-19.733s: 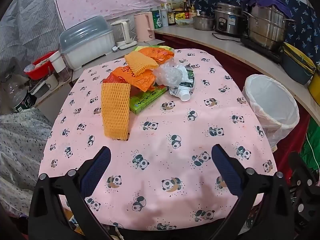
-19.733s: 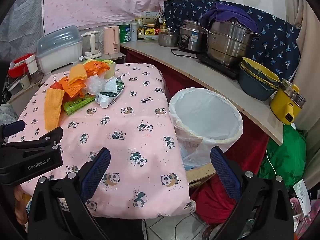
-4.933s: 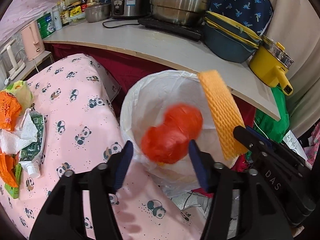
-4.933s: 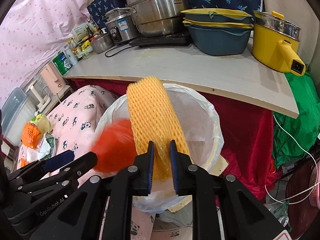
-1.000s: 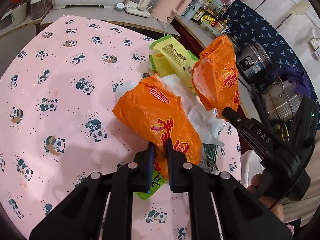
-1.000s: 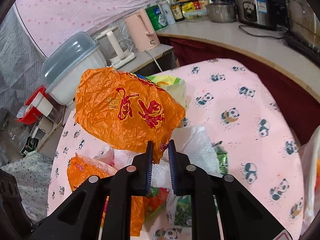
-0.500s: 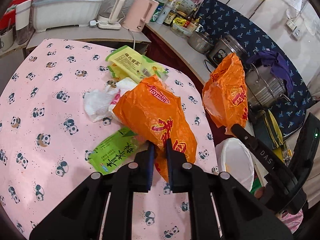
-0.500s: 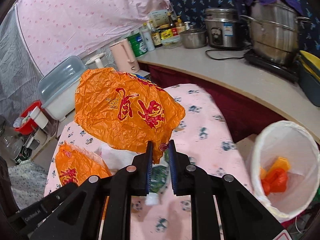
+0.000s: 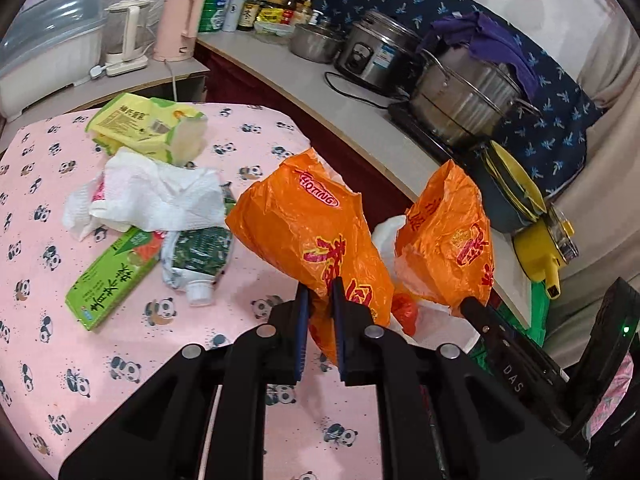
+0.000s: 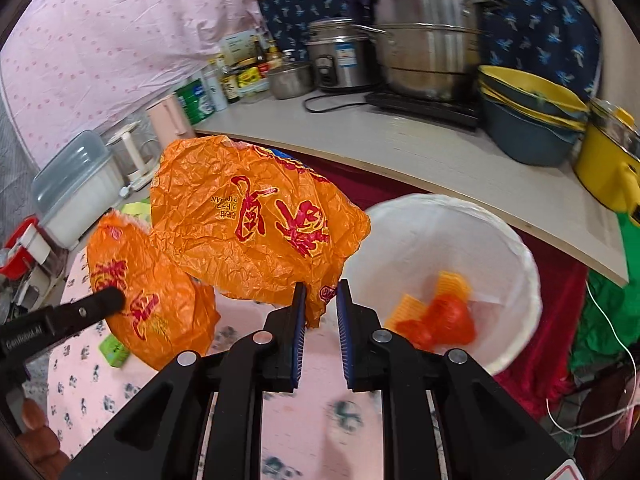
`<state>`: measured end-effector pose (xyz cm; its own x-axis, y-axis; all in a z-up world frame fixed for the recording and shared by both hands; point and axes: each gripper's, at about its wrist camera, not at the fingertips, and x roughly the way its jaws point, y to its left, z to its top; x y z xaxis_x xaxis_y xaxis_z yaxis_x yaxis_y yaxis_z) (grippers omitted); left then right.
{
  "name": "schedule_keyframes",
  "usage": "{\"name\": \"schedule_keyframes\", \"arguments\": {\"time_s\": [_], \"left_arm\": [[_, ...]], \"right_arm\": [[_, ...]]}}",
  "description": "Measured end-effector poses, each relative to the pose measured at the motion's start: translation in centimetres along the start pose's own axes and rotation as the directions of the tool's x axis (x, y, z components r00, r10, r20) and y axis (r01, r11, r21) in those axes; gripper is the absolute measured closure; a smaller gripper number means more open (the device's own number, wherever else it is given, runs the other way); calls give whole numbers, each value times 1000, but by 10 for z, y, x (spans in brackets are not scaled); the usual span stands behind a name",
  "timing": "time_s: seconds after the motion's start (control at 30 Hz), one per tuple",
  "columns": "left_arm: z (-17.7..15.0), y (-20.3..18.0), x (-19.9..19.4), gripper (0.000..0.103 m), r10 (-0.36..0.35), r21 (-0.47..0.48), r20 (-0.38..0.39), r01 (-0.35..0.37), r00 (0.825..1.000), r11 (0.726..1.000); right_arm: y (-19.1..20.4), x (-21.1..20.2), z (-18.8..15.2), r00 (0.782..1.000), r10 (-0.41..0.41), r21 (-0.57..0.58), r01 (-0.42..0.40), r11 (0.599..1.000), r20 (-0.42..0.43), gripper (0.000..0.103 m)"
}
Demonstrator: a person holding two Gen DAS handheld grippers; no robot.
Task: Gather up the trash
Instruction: 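Carry both orange bags over the white-lined bin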
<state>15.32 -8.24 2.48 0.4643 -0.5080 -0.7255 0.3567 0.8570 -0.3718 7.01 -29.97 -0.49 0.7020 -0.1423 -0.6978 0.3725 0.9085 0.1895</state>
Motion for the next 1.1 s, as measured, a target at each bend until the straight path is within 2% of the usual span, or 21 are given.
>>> {"name": "schedule_keyframes", "arguments": {"time_s": [0.23, 0.53, 0.77, 0.97, 1.1], "left_arm": [[-10, -60, 28, 92, -27, 98, -38, 31, 999, 995], [-19, -114, 57, 92, -40, 199, -71, 54, 997, 978], [-24, -138, 78, 92, -53, 254, -95, 75, 994, 964], [-23, -146, 94, 91, -70, 271, -109, 97, 992, 958], [-22, -144, 104, 87, -80, 267, -116, 108, 990, 958]], "right_arm": [[-62, -7, -11, 998, -56, 90, 56, 994, -1, 88], [-111, -14, -19, 994, -109, 159, 106, 982, 9, 88], [-136, -18, -23, 991, -137, 203, 132, 970, 11, 88], [-142, -17, -24, 989, -148, 209, 144, 967, 7, 88], [-143, -14, -23, 989, -150, 213, 146, 966, 4, 88]]}}
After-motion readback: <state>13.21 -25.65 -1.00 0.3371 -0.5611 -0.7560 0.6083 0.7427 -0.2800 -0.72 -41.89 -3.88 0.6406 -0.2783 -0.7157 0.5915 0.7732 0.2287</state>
